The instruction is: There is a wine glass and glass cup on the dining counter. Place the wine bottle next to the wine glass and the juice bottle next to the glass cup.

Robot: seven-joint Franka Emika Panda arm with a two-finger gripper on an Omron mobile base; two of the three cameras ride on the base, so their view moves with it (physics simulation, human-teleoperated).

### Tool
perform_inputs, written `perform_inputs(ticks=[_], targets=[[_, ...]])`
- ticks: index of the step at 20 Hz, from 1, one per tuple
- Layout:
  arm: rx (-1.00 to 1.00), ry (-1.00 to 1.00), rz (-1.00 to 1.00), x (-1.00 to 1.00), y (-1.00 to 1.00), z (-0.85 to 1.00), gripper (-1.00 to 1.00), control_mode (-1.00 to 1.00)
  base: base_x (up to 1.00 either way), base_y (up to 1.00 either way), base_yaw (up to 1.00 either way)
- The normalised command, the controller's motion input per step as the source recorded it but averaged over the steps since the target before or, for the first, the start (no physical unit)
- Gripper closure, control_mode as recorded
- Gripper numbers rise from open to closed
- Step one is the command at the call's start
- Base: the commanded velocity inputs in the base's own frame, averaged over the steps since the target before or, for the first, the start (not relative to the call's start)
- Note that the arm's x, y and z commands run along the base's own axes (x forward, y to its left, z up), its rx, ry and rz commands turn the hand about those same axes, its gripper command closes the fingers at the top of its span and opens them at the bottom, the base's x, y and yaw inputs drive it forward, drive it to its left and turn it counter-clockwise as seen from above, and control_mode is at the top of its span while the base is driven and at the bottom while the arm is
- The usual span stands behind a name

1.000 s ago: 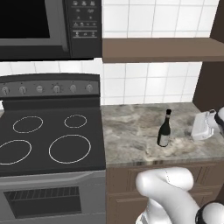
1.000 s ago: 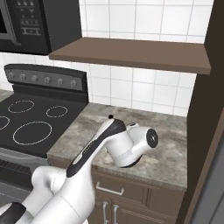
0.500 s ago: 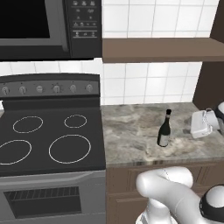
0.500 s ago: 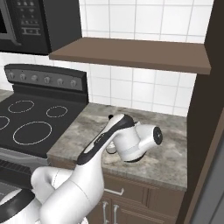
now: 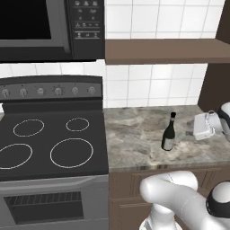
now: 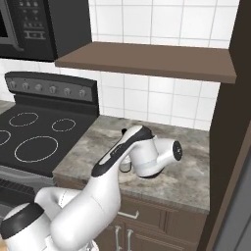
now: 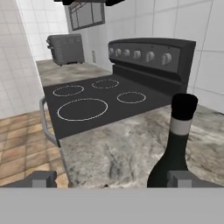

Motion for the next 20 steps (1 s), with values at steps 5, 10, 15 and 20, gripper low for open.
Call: perform_inputs(ticks=[5,10,15,20], targets=[[0.03,0.00,0.02,0.04,0.07,-0.08,-1.00,-1.00,0.00,0.00,0.00],[0.00,0.00,0.03,0.09,0.10,-0.10,-1.00,-1.00,0.00,0.00,0.00],[0.00,0.00,0.05,0.10,0.07,-0.07,-1.00,-1.00,0.00,0.00,0.00],[0.00,0.00,0.05,0.14,0.02,-0.03,-1.00,-1.00,0.00,0.00,0.00]])
